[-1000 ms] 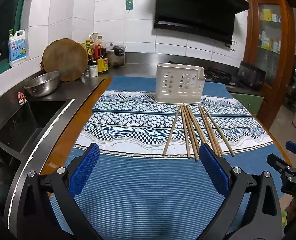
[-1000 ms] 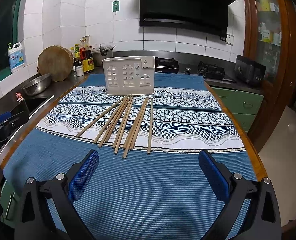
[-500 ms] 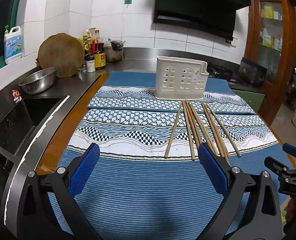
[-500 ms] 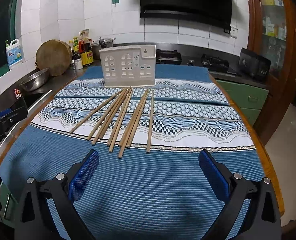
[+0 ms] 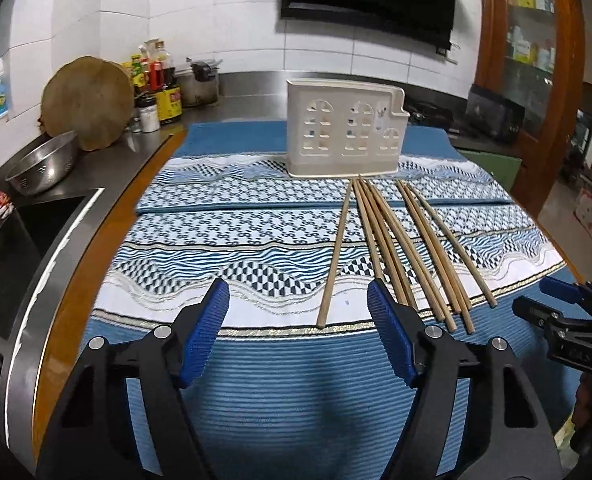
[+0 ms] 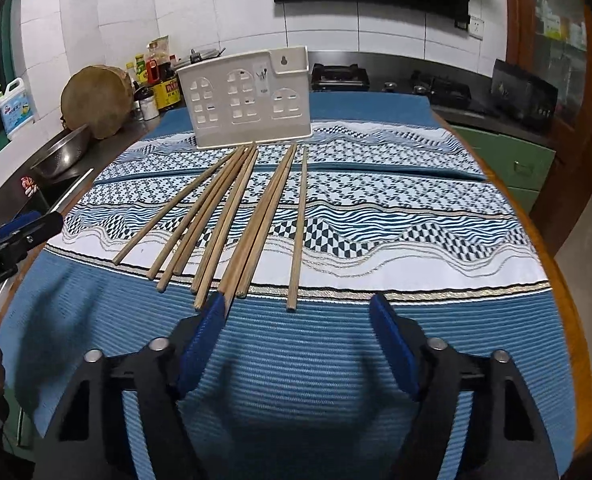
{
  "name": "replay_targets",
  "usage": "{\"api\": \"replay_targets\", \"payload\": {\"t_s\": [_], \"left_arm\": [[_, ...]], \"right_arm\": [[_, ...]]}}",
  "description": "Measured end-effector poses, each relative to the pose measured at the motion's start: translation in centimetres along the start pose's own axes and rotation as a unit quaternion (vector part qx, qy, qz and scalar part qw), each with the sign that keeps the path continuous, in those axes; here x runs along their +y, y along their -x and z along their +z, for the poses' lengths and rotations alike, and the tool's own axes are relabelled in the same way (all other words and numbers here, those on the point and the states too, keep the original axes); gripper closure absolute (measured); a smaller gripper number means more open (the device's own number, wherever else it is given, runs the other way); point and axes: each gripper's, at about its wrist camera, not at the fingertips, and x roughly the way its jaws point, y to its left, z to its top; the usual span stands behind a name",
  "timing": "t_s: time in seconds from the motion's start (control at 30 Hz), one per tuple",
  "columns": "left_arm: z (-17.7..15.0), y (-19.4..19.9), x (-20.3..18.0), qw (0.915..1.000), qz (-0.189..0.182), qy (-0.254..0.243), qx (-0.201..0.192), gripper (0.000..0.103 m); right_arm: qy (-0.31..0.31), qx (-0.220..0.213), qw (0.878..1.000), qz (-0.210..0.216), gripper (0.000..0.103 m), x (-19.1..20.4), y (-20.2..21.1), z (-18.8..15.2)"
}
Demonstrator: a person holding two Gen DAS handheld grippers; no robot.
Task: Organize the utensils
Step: 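Close the left tool on one wooden chopstick while the right tool grasps another chopstick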
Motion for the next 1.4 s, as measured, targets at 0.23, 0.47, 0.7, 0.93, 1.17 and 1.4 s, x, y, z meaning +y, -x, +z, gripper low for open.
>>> {"api": "replay_targets", "payload": {"t_s": [0.23,0.47,0.7,0.93,1.17,1.4], "left_arm": [[-0.3,-3.4,-0.8,0.9986,-0.030,-0.019,0.039,0.032],[0.0,-5.4,-0.6,0.9962,-0.063,-0.024,0.054,0.051],[-0.1,-7.4,-1.2,0.9924,-0.085,-0.040,0.079,0.080],[-0.4,-8.8,-1.2,0.9907,-0.089,-0.034,0.097,0.089],[-0.4,-9.5,-1.5,0.9904,-0.077,-0.042,0.107,0.089],[-0.2,-9.8,-2.0,0.9909,-0.064,-0.054,0.105,0.089]], "right_arm": [[0.003,0.020,1.000,0.006,0.056,0.6,-2.3,0.7],[0.007,0.028,1.000,0.007,0.070,0.9,-3.6,1.2],[0.010,0.037,0.999,0.007,0.084,0.7,-4.7,1.3],[0.015,0.035,0.999,0.002,0.098,0.7,-5.1,1.6],[0.025,0.034,0.999,-0.009,0.098,1.2,-5.5,1.7],[0.016,0.041,0.999,-0.004,0.094,0.9,-6.1,1.9]]}}
